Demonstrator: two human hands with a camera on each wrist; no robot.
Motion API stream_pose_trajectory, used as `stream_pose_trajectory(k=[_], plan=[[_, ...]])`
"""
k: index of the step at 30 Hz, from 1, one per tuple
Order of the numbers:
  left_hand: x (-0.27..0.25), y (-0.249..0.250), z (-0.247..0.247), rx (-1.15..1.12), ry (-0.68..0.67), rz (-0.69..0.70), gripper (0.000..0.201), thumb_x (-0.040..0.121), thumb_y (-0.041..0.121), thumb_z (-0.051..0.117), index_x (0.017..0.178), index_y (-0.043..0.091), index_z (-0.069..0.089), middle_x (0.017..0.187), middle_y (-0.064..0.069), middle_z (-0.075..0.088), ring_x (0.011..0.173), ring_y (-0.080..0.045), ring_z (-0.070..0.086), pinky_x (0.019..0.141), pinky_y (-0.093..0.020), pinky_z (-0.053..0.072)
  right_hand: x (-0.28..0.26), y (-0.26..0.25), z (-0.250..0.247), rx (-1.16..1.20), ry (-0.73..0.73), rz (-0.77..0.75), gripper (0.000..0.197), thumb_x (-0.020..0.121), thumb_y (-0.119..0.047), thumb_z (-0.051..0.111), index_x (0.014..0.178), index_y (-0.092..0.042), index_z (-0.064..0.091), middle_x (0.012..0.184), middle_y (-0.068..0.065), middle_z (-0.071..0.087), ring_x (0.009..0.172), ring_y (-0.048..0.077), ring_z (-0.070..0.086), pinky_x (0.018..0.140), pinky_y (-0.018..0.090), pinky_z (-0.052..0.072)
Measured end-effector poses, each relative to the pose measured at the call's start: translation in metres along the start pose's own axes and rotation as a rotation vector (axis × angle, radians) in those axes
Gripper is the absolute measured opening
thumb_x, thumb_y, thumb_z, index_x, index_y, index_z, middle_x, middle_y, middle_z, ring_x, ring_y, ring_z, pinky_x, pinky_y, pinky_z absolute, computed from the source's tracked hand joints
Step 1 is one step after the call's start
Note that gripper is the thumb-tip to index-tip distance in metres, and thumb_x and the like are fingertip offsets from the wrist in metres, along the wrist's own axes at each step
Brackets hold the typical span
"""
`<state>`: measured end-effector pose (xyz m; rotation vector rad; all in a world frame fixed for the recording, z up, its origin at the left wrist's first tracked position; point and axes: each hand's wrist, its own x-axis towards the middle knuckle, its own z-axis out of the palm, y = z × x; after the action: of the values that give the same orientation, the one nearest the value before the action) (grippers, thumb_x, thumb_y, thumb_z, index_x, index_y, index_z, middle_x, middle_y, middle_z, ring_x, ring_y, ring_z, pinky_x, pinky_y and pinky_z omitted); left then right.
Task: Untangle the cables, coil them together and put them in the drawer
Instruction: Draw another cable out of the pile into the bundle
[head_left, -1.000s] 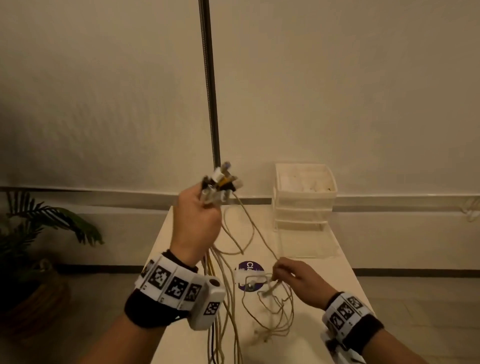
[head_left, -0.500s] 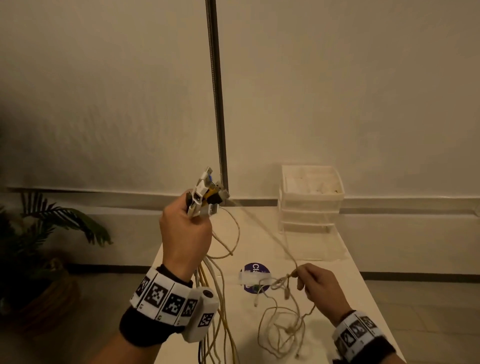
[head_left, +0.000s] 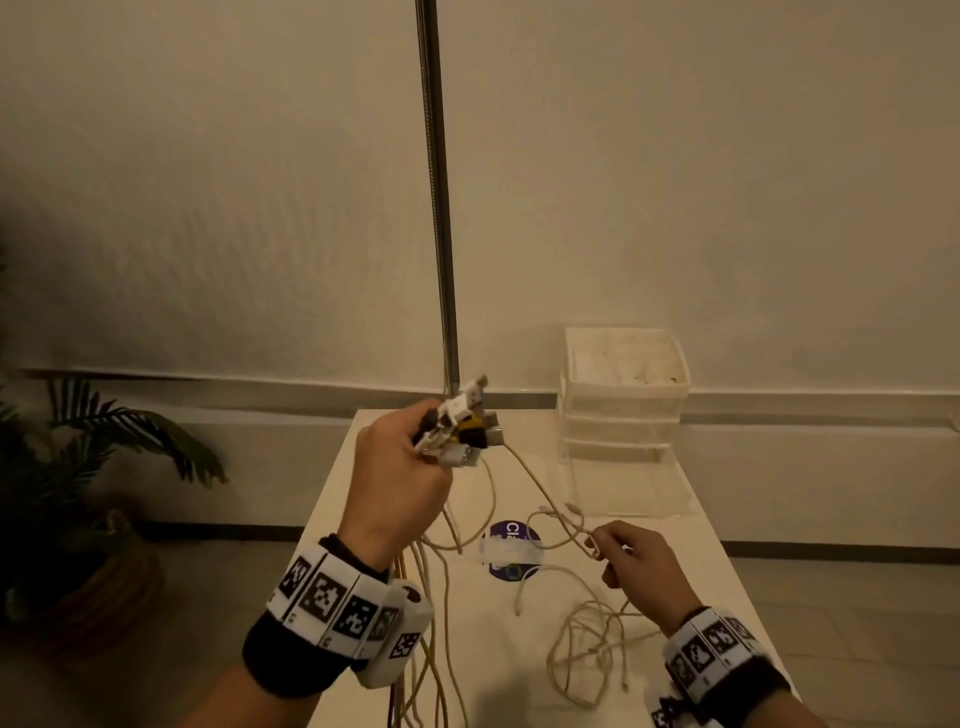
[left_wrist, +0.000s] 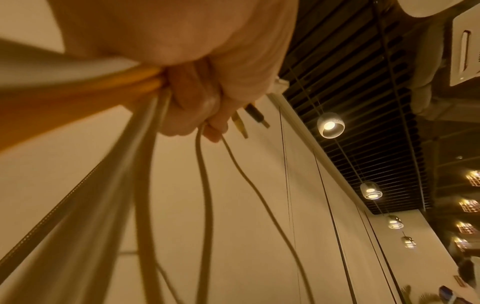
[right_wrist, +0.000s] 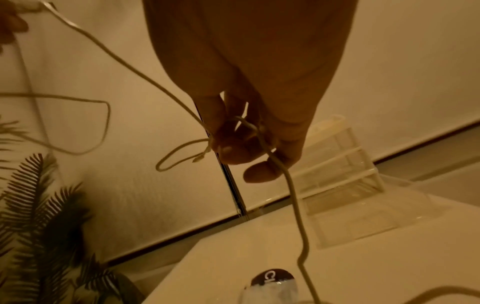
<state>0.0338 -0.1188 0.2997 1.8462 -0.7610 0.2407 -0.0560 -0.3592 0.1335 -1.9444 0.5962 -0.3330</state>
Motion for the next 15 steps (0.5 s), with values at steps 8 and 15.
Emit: stream_pose_trajectory(k=[8,15], plan=[[-0.003,-0.018,0.008,0.151,-0.225,-0.048,0.021,0.084,0.001,0.063,0.071,0.017,0.066,0.061,0.005,0.063,0.057,-0.005,0.055,0.05,-0.014,0.038,-0.007,-0.031,-0.005,0.214,0.085,0.053,0.024,0.095,-0.015,0.054,0.08,-0.004,0.069,0.074,0.014,0.068,0.053,0.02,0.063,0.054,0.032,0.05],[-0.012,-0.011,0.021,0.18,-0.373,-0.021,0.031,0.08,0.011,0.072,0.076,0.038,0.058,0.068,0.014,0.064,0.068,0.003,0.06,0.057,-0.008,0.042,-0.015,-0.042,0.0,0.192,0.118,-0.014,0.021,0.091,-0.013,0.06,0.073,-0.009,0.07,0.063,0.006,0.069,0.047,0.015,0.056,0.053,0.03,0.047]])
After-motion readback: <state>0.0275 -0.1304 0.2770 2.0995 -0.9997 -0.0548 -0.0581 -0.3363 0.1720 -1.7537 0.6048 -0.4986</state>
